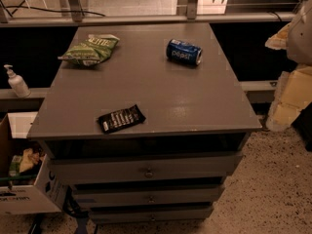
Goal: Pick green jalapeno chip bag
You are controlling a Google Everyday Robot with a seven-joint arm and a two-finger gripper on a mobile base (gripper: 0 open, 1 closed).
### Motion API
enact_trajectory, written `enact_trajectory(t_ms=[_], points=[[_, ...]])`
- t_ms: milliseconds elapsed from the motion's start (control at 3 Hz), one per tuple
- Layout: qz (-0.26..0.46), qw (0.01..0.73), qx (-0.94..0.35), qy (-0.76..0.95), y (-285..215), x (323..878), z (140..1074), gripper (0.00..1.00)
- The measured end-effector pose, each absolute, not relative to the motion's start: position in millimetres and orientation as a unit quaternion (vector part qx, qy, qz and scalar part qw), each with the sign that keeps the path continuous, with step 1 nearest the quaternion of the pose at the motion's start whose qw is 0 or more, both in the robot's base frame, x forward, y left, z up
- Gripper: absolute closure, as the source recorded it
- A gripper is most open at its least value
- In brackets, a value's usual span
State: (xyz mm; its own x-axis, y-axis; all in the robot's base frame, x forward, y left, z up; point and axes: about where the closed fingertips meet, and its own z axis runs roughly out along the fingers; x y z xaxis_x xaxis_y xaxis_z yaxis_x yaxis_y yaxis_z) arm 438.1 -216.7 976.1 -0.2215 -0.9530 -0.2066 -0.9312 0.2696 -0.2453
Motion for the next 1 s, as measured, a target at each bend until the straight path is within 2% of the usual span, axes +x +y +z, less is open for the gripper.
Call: enact_trajectory(t_ms=[667,1000], points=[[-0.021,0.186,-0.611,0.769,-204.2,450.1,968.1,0.0],[0.02,0.235,-0.625,0.744,-170.6,475.5,949.0,0.0]])
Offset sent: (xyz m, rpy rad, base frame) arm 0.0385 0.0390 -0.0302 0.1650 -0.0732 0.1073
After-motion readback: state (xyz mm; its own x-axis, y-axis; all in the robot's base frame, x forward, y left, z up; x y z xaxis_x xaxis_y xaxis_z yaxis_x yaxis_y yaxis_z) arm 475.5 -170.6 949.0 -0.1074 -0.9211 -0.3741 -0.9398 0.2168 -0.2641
